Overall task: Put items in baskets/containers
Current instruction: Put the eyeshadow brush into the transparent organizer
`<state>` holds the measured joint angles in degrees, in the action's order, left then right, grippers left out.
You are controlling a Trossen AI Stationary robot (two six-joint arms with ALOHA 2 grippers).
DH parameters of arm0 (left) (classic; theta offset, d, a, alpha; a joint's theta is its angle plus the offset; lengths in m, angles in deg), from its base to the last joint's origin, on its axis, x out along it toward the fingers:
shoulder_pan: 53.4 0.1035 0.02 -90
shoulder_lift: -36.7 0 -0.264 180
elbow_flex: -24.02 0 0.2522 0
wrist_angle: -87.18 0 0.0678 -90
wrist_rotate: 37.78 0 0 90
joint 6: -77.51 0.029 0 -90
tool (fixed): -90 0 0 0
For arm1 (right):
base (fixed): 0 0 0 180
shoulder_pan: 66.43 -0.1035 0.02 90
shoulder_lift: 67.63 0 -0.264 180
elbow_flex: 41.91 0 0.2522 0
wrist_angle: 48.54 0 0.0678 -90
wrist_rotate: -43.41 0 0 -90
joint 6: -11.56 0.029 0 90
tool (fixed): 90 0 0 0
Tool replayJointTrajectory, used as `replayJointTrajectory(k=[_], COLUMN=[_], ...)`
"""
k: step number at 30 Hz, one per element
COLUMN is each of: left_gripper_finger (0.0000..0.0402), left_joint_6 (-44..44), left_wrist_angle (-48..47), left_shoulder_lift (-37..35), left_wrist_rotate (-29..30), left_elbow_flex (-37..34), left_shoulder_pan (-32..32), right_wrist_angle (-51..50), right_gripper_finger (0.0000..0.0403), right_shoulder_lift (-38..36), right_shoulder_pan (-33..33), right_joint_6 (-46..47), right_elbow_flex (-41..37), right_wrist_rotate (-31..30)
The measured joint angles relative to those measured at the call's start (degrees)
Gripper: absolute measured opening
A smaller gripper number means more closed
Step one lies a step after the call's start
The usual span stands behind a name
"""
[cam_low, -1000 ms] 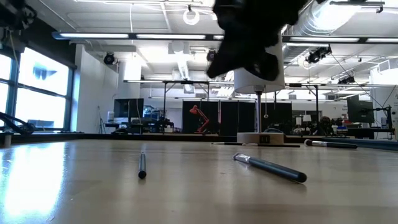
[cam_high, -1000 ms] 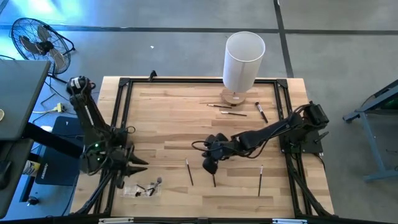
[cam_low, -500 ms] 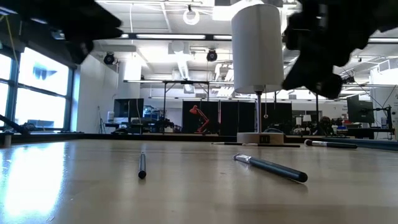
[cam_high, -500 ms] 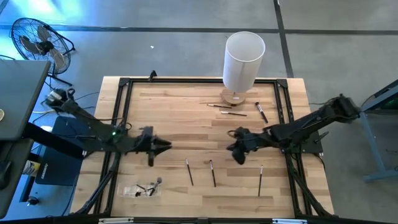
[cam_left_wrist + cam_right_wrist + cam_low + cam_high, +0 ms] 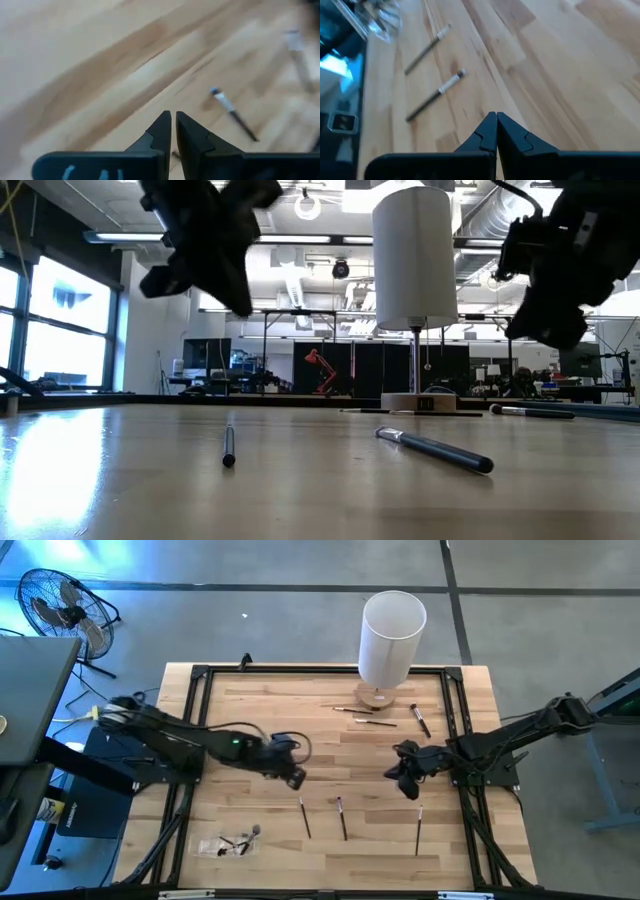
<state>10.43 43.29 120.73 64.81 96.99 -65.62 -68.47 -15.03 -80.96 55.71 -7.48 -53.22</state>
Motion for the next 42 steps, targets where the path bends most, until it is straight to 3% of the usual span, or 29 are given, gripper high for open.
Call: replayJointTrajectory(k=[4,12,24,33,42], left_gripper_finger=[0.0024,0.0047,0.0121,0.0092,0.0032], left_joint_6=[-8.6,-13.4,-20.9,-27.2,-29.4], left_wrist_angle=[-4.1,-1.2,-1.5,0.5,-0.5], left_shoulder_lift=[6.1,15.3,16.7,19.3,19.3], left_wrist_rotate=[-5.4,-17.8,-13.1,-16.9,-14.8], left_elbow_flex=[4.4,5.8,5.8,5.7,5.8], left_shoulder_pan=[1.3,3.0,2.9,2.7,2.3], right_wrist_angle=[-2.6,-4.4,-5.1,-5.4,-6.1], right_gripper_finger=[0.0000,0.0000,0.0000,0.0000,0.0000], right_shoulder_lift=[0.1,0.1,0.1,0.1,0.2], right_shoulder_pan=[0.3,0.3,0.3,0.3,0.3], right_joint_6=[-2.0,-2.2,-4.7,-5.7,-5.7], right_elbow_flex=[0.0,0.0,0.0,0.0,0.0], right_wrist_rotate=[2.4,3.8,4.2,4.2,5.6])
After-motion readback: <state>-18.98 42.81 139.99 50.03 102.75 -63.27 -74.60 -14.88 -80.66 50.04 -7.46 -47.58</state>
